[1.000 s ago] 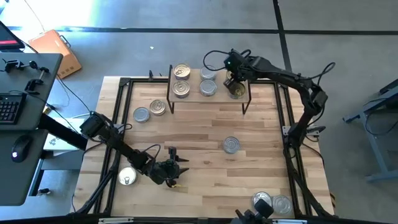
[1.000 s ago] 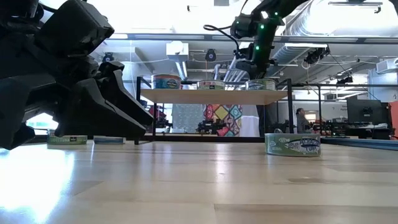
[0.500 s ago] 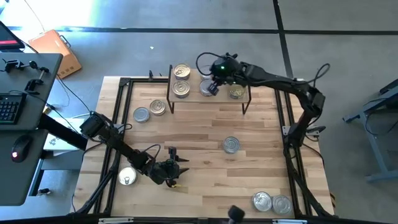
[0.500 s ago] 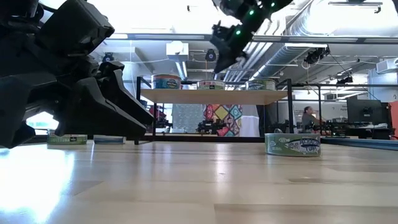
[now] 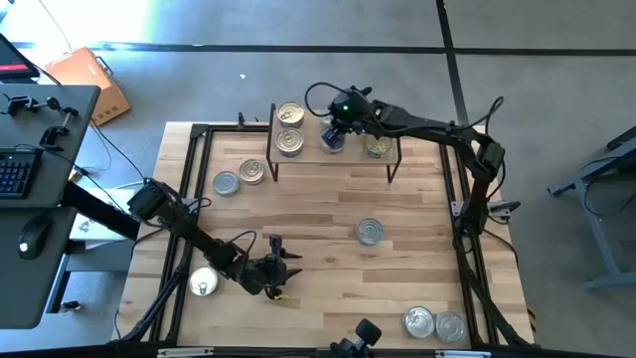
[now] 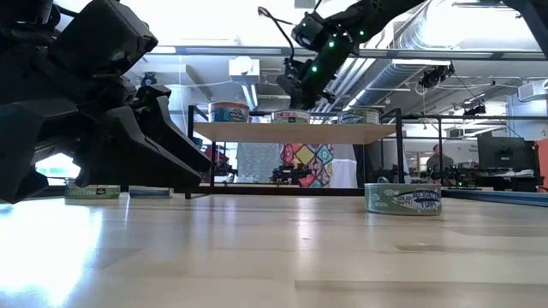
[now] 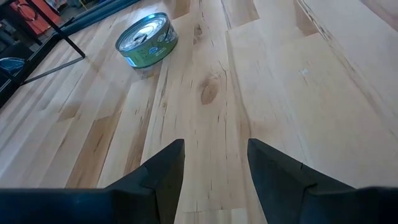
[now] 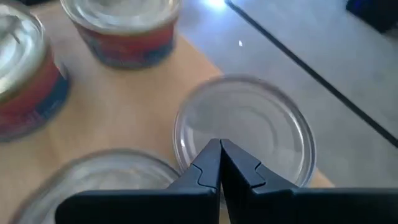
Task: Stack canned seafood by type on shelf
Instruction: Stack the green can on top of the other green tuna can
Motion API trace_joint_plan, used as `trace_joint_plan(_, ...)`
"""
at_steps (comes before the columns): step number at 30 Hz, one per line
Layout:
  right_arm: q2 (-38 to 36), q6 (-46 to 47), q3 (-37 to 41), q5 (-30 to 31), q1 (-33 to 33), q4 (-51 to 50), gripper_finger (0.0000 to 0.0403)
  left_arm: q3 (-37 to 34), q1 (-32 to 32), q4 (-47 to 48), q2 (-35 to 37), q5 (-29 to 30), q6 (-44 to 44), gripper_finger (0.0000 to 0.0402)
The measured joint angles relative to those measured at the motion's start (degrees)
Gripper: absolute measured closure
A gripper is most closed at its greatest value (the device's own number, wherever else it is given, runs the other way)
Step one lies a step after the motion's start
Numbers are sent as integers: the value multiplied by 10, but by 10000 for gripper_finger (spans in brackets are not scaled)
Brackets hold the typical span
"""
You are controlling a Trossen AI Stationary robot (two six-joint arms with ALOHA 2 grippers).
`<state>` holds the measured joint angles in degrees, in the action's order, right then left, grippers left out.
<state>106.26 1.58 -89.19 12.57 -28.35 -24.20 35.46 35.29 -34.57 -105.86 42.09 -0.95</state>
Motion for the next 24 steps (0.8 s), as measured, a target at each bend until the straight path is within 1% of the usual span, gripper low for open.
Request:
trace_joint_plan(10, -14, -10, 0, -6, 13, -46, 403, 0, 0, 0, 0, 0, -5, 234)
trace_joint_plan(16, -43, -32, 0, 62, 29, -24, 403, 0, 0, 1, 0, 0, -5, 234)
trace_joint_plan(18, -54, -36, 0, 70, 36, -11, 403, 0, 0, 1, 0, 0, -7, 234)
trace_joint_plan(21, -63, -34, 0, 68, 66, 8, 403, 0, 0, 3, 0, 0, -11, 234)
trace_joint_plan(24, -64, -51, 0, 66, 118, 17, 403, 0, 1, 3, 0, 1, -22, 234)
